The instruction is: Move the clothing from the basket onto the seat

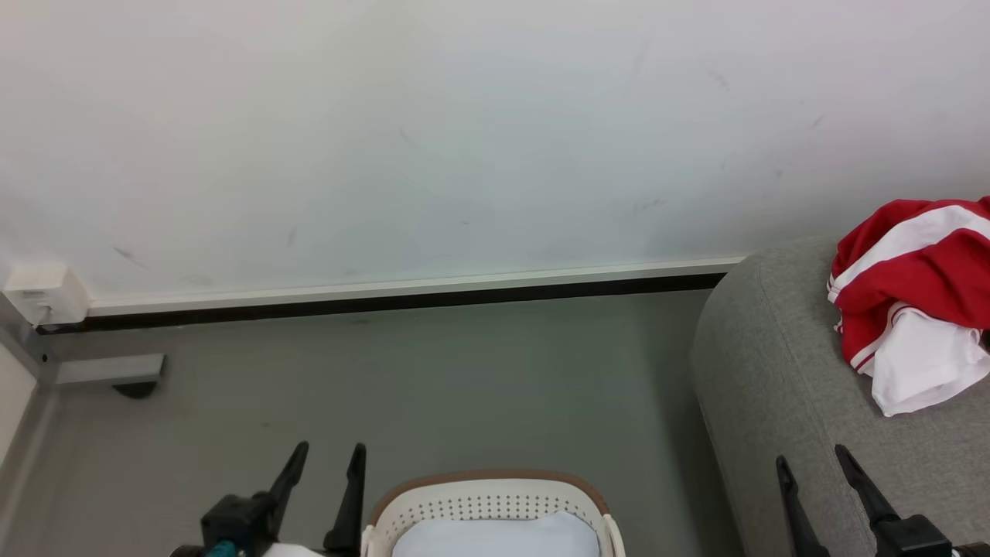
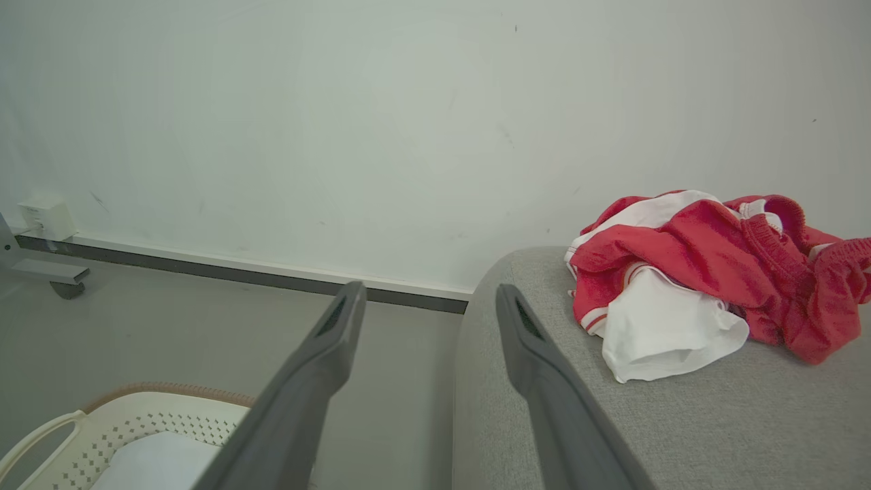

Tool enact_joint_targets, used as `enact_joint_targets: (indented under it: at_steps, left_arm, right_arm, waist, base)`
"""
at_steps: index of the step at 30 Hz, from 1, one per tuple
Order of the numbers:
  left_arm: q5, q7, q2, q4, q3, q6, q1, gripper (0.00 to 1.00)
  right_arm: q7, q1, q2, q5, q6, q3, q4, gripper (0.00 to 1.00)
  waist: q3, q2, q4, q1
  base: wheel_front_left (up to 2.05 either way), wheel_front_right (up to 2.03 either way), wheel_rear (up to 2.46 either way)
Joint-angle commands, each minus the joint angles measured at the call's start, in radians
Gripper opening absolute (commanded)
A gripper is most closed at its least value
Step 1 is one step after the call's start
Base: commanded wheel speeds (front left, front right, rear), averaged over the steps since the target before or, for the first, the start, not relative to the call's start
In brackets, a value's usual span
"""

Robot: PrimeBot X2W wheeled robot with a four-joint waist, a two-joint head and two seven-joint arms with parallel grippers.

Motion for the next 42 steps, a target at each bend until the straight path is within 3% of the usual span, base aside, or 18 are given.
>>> enact_joint_targets:
  at_steps: [1, 20, 42]
  left_arm:
    - [0.021, -0.001, -0.007, 0.009, 0.015, -0.006, 0.021, 1.00]
    - [0.168, -0.001, -0.123, 0.018, 0.219, -0.103, 0.099, 1.00]
    - [0.234, -0.001, -0.165, 0.037, 0.303, -0.163, 0.101, 1.00]
  right_arm:
    - [0.000, 0.011, 0.005, -0.008, -0.003, 0.001, 0.004, 1.00]
    - [0.000, 0.011, 0.029, 0.016, -0.003, -0.016, 0.029, 1.00]
    - [0.000, 0.006, 0.030, 0.049, -0.003, 0.000, 0.042, 1.00]
  waist:
    - [-0.002, -0.0001, -0.003, 0.0001]
    - [-0.006, -0.0001, -0.009, 0.0001]
    - [-0.004, -0.0001, -0.007, 0.0001]
  base:
    - [0.00, 0.00, 0.00]
    - [0.00, 0.00, 0.00]
    - [0.00, 0.00, 0.00]
